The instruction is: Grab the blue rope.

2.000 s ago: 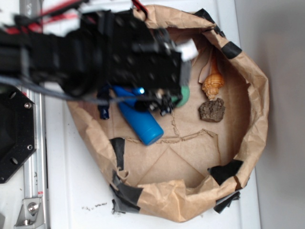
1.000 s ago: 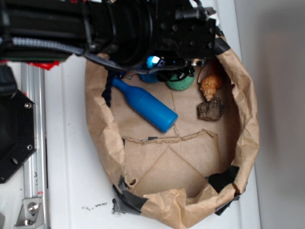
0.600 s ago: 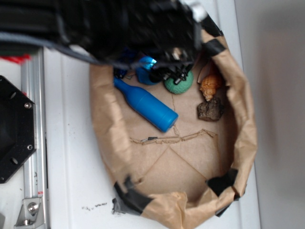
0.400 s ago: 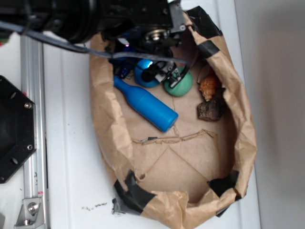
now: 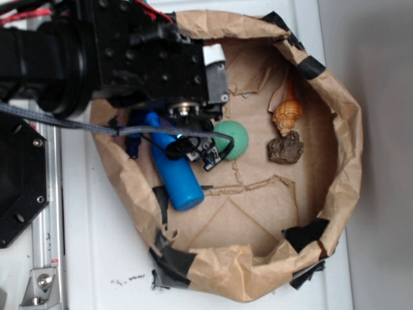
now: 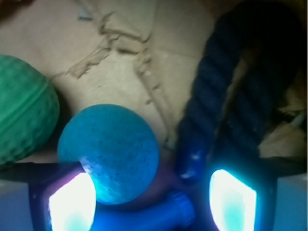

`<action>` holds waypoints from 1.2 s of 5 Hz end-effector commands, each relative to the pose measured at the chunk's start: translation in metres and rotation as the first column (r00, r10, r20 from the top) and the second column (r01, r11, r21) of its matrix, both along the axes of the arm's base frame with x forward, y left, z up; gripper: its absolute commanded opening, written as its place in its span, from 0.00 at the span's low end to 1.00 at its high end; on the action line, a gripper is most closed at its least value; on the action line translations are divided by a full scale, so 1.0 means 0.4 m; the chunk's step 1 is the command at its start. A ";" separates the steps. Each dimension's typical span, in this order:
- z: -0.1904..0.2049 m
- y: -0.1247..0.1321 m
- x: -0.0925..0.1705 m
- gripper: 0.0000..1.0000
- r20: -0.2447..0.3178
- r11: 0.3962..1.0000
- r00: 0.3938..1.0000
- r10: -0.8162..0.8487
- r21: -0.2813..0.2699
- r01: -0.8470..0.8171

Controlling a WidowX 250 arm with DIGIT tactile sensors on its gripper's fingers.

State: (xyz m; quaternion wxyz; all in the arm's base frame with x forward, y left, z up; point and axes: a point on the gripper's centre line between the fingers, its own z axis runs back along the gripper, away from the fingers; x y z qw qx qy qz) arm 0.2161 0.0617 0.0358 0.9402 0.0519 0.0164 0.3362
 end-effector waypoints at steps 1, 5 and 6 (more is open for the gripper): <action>-0.014 0.040 -0.031 1.00 -0.004 1.000 1.000 0.000 0.026 0.000; 0.152 0.157 -0.086 1.00 0.163 0.974 0.965 0.207 0.064 -0.219; 0.141 0.166 -0.066 1.00 0.142 0.969 0.965 0.222 0.078 -0.235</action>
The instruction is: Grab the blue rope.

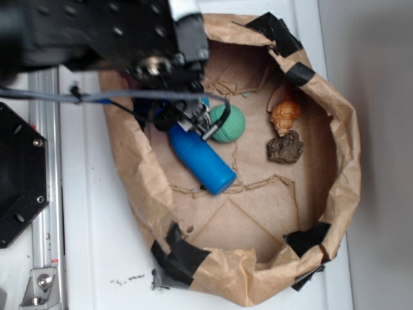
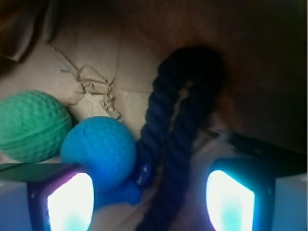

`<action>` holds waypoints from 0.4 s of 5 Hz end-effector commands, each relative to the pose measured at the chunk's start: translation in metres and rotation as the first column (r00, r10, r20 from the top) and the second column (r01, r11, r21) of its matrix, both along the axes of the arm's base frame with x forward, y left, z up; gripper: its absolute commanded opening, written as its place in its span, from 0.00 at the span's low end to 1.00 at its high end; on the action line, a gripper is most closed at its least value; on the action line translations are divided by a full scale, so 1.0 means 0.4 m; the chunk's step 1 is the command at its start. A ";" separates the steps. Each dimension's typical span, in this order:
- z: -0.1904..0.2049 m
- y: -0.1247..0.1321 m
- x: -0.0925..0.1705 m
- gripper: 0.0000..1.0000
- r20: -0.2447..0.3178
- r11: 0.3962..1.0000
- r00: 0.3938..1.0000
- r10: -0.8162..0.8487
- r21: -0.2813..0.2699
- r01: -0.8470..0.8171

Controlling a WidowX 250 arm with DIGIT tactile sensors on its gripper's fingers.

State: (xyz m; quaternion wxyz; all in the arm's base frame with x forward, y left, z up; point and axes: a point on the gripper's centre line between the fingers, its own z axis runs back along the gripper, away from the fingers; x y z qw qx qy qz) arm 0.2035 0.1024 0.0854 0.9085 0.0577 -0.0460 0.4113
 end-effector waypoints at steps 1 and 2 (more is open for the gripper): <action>-0.028 0.065 -0.010 1.00 -0.052 0.994 0.994 0.094 0.065 -0.091; -0.058 0.060 0.010 1.00 -0.088 0.994 0.992 0.095 0.069 -0.089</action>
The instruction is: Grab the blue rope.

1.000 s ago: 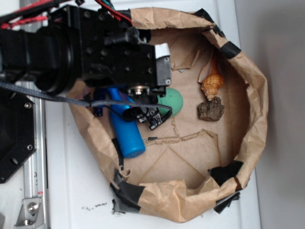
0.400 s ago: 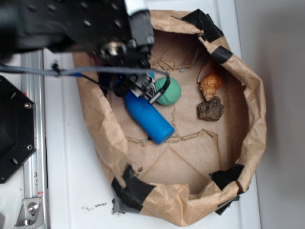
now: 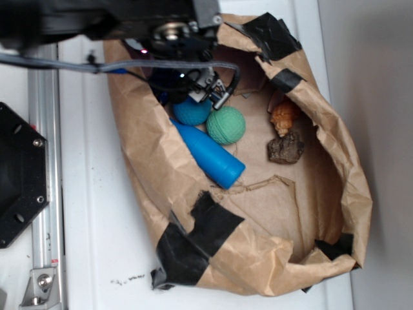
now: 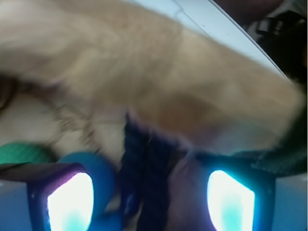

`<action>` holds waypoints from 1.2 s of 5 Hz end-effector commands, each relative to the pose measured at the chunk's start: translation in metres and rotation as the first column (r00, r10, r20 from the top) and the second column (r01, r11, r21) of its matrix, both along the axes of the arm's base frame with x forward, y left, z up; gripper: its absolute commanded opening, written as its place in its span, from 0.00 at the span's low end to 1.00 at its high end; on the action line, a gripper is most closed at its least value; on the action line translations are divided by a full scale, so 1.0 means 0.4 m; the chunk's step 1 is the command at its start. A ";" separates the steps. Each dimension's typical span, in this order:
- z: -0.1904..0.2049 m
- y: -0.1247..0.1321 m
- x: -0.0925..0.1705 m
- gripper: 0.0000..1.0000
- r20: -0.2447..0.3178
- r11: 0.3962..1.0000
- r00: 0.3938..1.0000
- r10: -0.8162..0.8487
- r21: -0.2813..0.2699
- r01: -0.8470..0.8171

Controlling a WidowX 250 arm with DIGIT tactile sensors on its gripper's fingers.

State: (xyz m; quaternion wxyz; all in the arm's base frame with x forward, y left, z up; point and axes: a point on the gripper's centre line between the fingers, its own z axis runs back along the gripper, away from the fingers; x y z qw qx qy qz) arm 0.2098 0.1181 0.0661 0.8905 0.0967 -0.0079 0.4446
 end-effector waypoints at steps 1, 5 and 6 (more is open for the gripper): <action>-0.011 0.026 -0.001 1.00 -0.005 0.998 1.000 0.024 0.050 -0.023; -0.084 0.002 0.027 1.00 0.012 0.999 0.999 -0.035 -0.019 0.035; -0.076 -0.020 0.033 1.00 0.019 1.000 1.000 -0.017 -0.008 0.017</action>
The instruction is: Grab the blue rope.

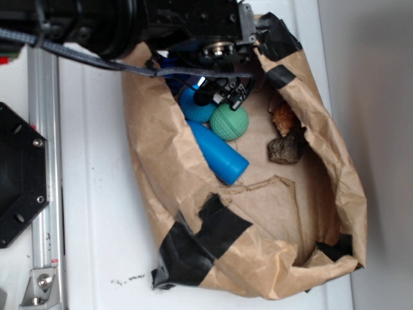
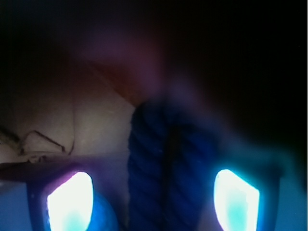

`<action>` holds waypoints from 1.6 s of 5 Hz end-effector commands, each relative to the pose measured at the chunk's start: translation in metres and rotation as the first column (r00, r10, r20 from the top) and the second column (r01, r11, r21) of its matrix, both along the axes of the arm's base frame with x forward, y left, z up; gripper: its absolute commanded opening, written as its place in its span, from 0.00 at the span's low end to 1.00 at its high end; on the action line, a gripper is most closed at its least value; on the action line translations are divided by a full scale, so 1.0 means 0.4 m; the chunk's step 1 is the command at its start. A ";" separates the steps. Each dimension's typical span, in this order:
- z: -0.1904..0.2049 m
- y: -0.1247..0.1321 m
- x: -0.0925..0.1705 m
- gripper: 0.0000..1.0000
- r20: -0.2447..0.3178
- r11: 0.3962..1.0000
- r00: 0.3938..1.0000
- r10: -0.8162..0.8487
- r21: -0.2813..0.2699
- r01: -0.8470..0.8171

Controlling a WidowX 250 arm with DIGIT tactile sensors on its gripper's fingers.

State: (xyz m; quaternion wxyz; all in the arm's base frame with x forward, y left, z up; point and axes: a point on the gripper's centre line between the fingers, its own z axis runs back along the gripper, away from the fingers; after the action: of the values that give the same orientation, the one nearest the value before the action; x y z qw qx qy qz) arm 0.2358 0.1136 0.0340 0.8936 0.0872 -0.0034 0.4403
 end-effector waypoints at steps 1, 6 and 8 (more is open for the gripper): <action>0.030 -0.046 -0.033 1.00 0.031 0.998 0.998 0.048 0.049 -0.050; 0.108 -0.054 -0.018 1.00 0.120 0.956 0.979 0.163 0.225 -0.187; 0.091 -0.055 -0.032 1.00 0.109 0.967 0.984 0.138 0.199 -0.157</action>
State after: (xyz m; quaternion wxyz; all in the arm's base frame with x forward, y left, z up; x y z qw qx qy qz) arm 0.2369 0.0856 0.0626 0.8477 0.1669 -0.0630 0.4996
